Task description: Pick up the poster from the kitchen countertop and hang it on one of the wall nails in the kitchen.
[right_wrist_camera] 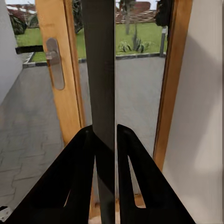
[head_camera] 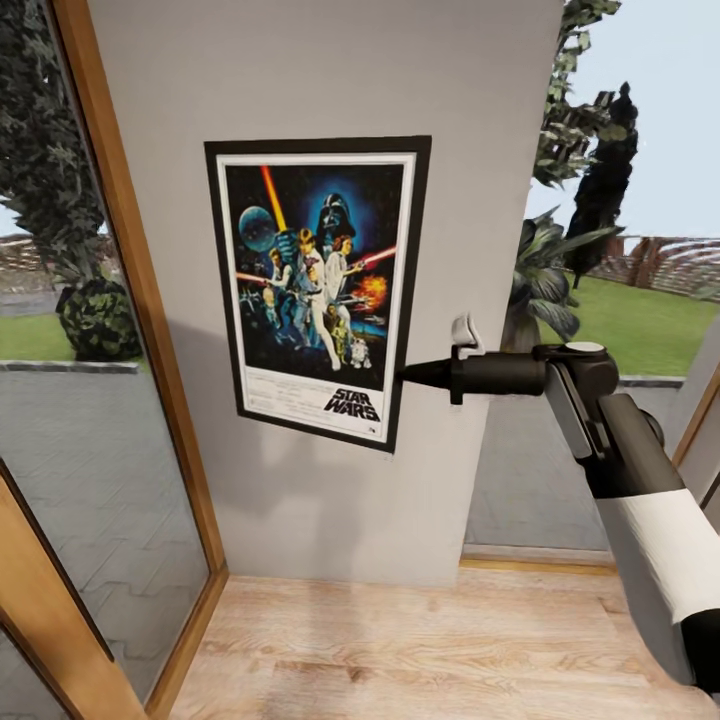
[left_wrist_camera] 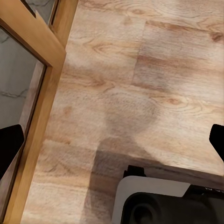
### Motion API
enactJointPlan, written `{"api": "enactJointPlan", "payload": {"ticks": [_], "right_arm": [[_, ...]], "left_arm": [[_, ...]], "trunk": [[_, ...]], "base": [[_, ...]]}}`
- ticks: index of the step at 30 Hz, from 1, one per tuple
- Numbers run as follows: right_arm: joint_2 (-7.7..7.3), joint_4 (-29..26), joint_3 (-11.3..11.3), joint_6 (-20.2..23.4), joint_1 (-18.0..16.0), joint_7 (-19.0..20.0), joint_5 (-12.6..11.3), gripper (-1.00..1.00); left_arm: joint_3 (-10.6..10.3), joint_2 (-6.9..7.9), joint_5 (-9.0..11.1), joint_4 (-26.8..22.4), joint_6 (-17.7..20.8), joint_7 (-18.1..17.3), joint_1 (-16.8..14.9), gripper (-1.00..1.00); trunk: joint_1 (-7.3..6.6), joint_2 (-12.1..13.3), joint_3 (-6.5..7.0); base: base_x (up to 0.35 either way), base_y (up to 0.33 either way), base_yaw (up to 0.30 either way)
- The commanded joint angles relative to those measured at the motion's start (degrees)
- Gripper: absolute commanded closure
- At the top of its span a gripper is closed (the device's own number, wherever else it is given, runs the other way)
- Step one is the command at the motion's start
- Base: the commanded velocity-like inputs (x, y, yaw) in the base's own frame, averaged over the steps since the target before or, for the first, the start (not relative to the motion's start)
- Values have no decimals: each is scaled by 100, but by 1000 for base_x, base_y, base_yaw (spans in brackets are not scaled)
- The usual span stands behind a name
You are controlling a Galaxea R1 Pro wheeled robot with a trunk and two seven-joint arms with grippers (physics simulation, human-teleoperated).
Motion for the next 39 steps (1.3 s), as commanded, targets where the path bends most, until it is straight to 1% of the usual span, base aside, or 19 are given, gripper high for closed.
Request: {"api": "enactJointPlan", "payload": {"ticks": [1, 5, 15, 39], "right_arm": [[-5, 21, 8, 49, -30, -3, -42, 100], [-6, 77, 6, 51, -114, -2, -43, 100], [-8, 93, 7, 52, -143, -2, -44, 100], [-6, 80, 8, 52, -144, -2, -44, 100]], "left_arm": [[3, -1, -3, -6, -2, 1, 3, -100], [5, -1, -3, -10, -2, 1, 3, -100], [8, -1, -3, -12, -2, 1, 3, -100], [8, -1, -3, -12, -2, 1, 3, -100]], "trunk": [[2, -3, -1], [2, -3, -1], [2, -3, -1], [2, -3, -1]], "base": [[0, 0, 0], [0, 0, 0], [34, 0, 0], [313, 0, 0]]}}
